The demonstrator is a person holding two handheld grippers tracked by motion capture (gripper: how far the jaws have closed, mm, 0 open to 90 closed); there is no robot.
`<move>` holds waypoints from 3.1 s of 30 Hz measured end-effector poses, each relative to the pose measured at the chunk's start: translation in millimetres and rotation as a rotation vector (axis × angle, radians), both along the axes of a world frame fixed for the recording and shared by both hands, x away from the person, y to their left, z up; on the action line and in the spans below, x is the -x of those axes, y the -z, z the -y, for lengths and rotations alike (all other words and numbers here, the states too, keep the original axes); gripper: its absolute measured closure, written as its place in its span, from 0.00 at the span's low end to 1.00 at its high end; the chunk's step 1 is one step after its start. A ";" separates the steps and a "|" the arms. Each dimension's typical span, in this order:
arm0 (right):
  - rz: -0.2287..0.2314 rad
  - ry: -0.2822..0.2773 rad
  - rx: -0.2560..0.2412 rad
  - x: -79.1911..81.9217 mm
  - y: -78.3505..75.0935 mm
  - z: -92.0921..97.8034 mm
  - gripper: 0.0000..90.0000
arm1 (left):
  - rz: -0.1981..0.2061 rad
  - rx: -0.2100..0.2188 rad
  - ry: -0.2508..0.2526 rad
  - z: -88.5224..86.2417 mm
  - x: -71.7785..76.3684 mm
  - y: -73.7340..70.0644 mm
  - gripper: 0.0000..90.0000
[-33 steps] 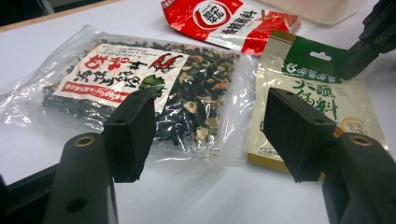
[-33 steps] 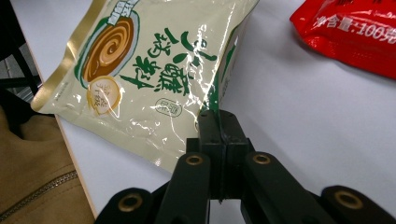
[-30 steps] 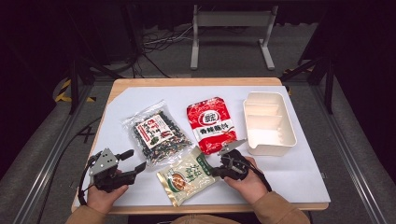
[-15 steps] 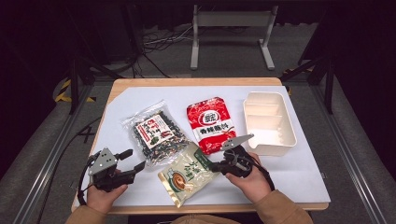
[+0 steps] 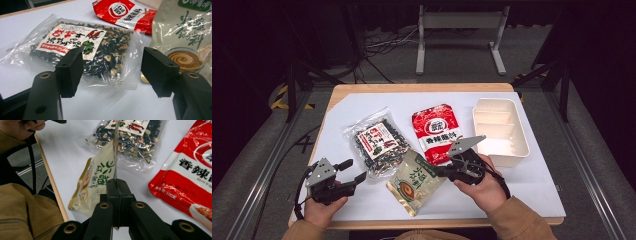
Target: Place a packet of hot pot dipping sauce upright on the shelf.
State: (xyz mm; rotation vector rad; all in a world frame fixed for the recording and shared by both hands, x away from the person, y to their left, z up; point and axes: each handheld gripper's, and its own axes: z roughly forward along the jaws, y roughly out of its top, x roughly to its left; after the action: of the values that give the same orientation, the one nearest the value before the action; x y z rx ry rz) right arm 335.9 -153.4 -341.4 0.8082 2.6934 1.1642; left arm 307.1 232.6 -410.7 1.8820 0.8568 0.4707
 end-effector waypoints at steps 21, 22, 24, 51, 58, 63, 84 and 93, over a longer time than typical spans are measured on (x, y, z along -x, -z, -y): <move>0.182 -0.032 0.077 5.3 -49.7 2.4 1.00 | -0.002 0.016 -0.015 -3.5 -1.0 -0.3 0.39; 0.188 -0.029 0.083 4.8 -50.9 3.2 1.00 | -0.001 0.012 -0.014 -3.7 -1.2 -0.2 0.39; 0.200 -0.014 0.084 3.1 -54.7 7.4 1.00 | 0.001 0.014 -0.015 -4.0 -0.6 -0.5 0.39; 0.268 -0.014 0.085 -32.1 -102.5 51.4 1.00 | -0.006 0.028 -0.028 -6.1 -0.8 0.1 0.38; 0.277 -0.008 0.109 -40.9 -113.4 57.5 1.00 | -0.008 0.023 -0.034 -8.0 1.3 0.4 0.38; 0.301 -0.005 0.124 -46.9 -120.5 63.1 1.00 | -0.003 0.030 -0.044 -11.3 4.3 0.7 0.38; 0.377 0.030 0.184 -76.5 -138.4 93.5 1.00 | 0.014 0.039 -0.055 -13.9 4.7 -0.9 0.38; 0.411 0.037 0.194 -91.2 -140.9 110.5 1.00 | 0.009 0.033 -0.056 -12.6 3.4 -0.8 0.37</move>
State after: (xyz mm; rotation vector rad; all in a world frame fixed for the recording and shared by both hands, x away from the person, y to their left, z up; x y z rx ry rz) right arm 427.1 -263.9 -200.5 0.5204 2.3912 0.9223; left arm 303.7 245.1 -409.9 1.8283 0.9082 0.4955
